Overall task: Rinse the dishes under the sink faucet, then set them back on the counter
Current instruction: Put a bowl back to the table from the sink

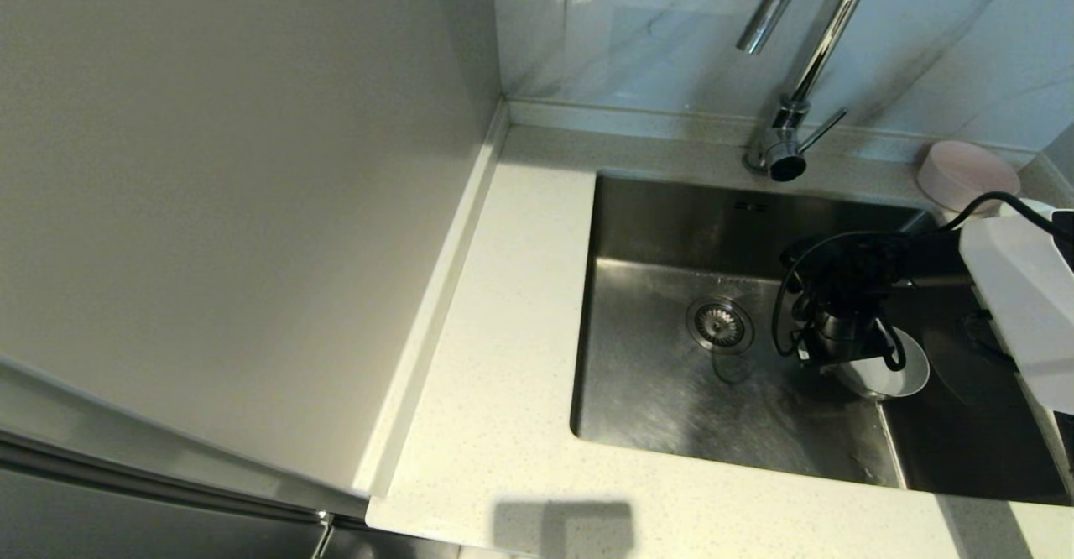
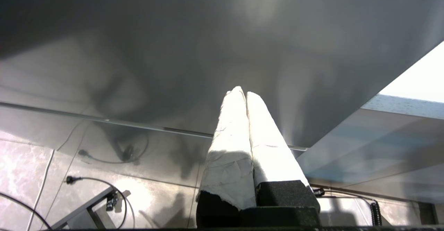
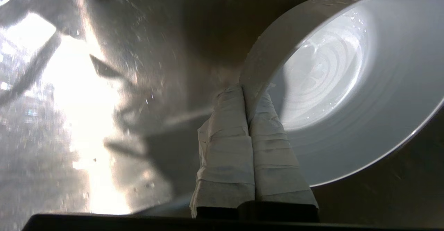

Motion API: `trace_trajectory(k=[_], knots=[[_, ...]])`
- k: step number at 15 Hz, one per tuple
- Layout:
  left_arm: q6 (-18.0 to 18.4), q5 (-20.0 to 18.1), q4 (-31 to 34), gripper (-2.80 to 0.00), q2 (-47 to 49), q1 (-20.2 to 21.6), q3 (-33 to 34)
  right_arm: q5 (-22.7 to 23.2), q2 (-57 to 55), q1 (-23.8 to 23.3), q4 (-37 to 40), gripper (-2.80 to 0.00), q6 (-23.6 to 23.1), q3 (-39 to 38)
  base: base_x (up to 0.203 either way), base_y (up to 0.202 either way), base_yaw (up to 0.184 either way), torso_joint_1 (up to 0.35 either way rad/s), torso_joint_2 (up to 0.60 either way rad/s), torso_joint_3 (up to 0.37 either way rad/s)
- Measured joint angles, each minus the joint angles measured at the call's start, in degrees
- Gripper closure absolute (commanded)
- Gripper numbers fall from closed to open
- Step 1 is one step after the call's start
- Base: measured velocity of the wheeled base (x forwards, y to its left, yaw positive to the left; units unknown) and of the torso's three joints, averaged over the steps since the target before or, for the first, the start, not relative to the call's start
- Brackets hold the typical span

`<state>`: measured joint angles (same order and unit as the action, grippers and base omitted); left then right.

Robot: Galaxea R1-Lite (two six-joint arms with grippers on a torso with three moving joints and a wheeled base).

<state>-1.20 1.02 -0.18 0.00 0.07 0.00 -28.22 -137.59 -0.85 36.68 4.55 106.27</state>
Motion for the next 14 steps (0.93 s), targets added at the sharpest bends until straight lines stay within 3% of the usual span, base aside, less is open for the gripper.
trace_trajectory(k=[5, 9, 14], knots=[[0.02, 0.01, 0.00, 0.00, 0.00, 0.00, 0.00, -0.46, 9.79, 2.79, 0.05, 0.00, 0.27, -12.19, 0.000, 0.000, 0.000, 0.000, 0.00, 0.000], [0.02, 0.02, 0.02, 0.00, 0.00, -0.02, 0.00, 0.69, 20.02, 10.59, -0.14, 0.00, 2.99, -22.39, 0.000, 0.000, 0.000, 0.000, 0.00, 0.000], [0.02, 0.00, 0.02, 0.00, 0.00, 0.00, 0.00, -1.51, 32.33, 17.76, -0.11, 0.00, 5.34, -27.79, 0.000, 0.000, 0.000, 0.000, 0.00, 0.000]])
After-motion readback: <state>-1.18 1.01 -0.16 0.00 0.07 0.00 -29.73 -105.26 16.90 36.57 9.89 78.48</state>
